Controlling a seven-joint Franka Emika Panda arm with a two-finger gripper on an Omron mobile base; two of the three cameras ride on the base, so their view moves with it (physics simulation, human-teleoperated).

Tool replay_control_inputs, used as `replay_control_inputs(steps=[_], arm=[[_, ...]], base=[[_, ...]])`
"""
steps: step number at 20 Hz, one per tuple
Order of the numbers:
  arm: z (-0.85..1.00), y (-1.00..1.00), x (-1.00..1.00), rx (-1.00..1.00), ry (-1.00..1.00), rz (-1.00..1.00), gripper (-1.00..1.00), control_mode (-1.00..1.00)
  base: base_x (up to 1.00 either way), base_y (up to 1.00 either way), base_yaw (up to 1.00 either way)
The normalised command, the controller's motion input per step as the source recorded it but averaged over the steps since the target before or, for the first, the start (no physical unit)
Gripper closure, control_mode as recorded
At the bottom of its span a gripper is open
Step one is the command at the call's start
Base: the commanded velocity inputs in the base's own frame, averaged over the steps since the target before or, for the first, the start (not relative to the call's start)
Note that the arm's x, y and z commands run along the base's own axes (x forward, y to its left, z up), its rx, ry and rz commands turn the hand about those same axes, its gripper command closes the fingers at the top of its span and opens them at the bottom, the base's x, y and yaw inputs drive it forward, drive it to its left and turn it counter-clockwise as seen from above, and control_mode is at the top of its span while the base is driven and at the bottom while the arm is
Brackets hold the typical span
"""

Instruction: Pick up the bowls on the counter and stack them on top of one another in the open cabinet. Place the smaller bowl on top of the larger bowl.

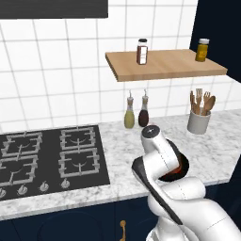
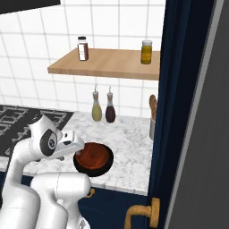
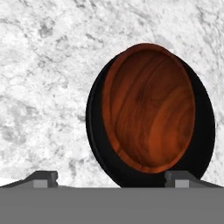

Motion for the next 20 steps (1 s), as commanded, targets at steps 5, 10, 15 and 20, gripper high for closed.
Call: replay_control_inputs(steps=[5,10,15,20], arm=[[-0.6,-0.14,-0.01,0.0,-0.08,0.0,-1.0,-1.0],[-0.66,-0.15,0.0,-0.01,-0.05,0.0,-1.0,-1.0],[-0.75,-0.46,0.06,0.0,0.0,0.0,-1.0,-1.0],[-0.79,-0.52,0.09,0.0,0.0,0.0,-1.0,-1.0]], base=[[0.0,0.0,0.0],[0.0,0.0,0.0],[0.0,0.0,0.0],[0.0,0.0,0.0]])
